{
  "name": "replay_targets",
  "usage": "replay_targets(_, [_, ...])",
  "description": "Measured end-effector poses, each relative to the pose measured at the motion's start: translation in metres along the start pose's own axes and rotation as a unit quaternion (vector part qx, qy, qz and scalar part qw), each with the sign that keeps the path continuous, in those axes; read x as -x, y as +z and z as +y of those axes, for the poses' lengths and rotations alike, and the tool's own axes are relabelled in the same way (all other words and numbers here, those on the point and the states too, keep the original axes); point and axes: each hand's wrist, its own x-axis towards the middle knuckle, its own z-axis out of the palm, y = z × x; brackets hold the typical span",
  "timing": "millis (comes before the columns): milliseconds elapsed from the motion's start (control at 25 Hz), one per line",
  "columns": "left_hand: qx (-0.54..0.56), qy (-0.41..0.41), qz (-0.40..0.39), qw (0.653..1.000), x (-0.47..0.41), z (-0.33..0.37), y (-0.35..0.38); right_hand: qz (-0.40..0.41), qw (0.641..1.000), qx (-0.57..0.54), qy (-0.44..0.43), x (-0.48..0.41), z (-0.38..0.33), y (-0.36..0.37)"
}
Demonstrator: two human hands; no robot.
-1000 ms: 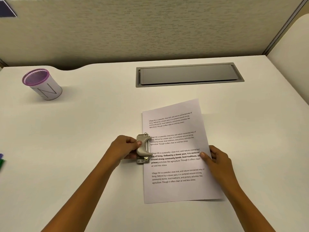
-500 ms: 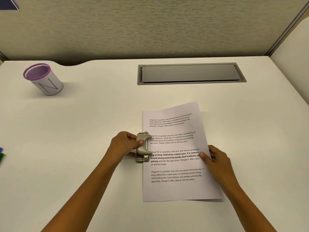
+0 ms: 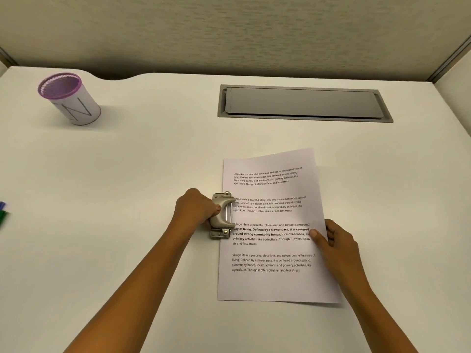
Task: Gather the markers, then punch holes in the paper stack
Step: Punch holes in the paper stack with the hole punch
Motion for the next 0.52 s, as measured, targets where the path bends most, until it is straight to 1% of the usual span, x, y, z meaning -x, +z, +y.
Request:
replay_targets(240, [0.059, -0.030, -0.047, 0.997, -0.008, -0.007, -0.005, -0.007, 1.000, 0.001, -0.008, -0.001, 0.002, -0.001])
replay_targets(360, [0.082, -0.082, -0.076, 0.990, -0.009, -0.003, -0.011, -0.010, 1.000, 0.004, -0.007, -0.002, 0.003, -0.001])
replay_targets(440, [0.074, -0.096, -0.074, 0.990, -0.011, -0.001, -0.012, -0.012, 1.000, 0.002, -0.008, -0.002, 0.003, 0.000])
replay_targets(520, [0.045, -0.088, -0.060, 0.993, -0.012, -0.001, -0.010, -0.012, 1.000, -0.001, -0.008, -0.002, 0.003, -0.001])
